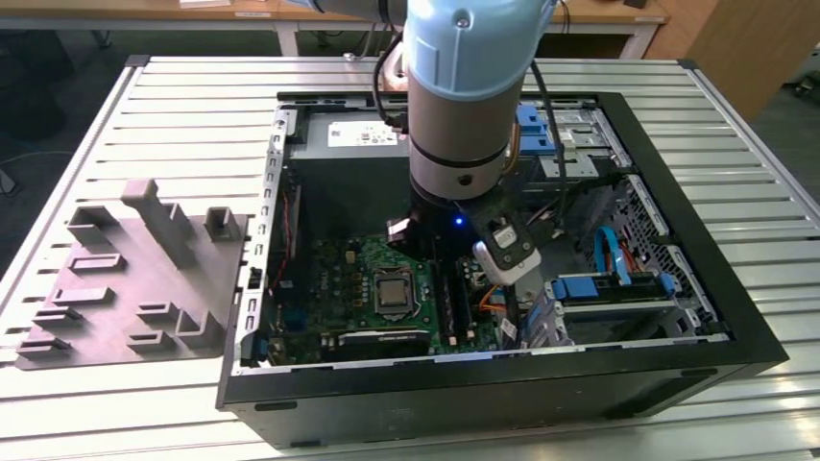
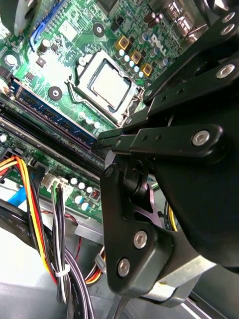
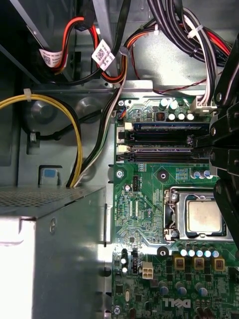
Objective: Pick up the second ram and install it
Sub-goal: 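Insert the second ram into the second slot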
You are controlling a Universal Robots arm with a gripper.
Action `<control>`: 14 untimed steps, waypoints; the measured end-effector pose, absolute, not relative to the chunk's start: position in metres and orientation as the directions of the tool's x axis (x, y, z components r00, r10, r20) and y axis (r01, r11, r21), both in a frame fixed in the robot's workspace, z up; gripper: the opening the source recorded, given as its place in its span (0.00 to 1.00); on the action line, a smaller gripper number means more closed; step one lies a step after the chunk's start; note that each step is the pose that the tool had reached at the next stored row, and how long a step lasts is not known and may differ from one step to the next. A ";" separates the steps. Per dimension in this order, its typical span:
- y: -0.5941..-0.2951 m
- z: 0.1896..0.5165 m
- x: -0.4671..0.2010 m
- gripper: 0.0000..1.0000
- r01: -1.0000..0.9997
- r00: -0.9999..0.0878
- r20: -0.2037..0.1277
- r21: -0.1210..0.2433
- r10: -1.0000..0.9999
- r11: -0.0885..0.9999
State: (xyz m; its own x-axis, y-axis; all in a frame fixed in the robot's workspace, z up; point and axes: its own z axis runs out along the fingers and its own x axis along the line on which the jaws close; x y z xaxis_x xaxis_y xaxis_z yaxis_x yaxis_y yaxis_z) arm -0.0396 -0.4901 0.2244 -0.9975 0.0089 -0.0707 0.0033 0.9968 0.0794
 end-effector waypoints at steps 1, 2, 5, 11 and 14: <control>-0.490 0.224 -0.040 0.11 0.003 -0.997 -0.071 0.079 0.009 0.997; -0.490 0.224 -0.040 0.11 0.003 -0.997 -0.071 0.079 0.009 0.997; -0.490 0.223 -0.040 0.11 0.003 -0.997 -0.071 0.079 0.009 0.997; -0.490 0.223 -0.040 0.11 0.003 -0.997 -0.071 0.079 0.009 0.997; -0.490 0.223 -0.040 0.11 0.004 -0.997 -0.071 0.079 0.009 0.997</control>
State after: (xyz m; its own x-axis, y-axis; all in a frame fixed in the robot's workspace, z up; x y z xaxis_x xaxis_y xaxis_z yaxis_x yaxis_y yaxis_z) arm -0.0397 -0.4901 0.2230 -0.9975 0.0092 -0.0706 0.0036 0.9968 0.0794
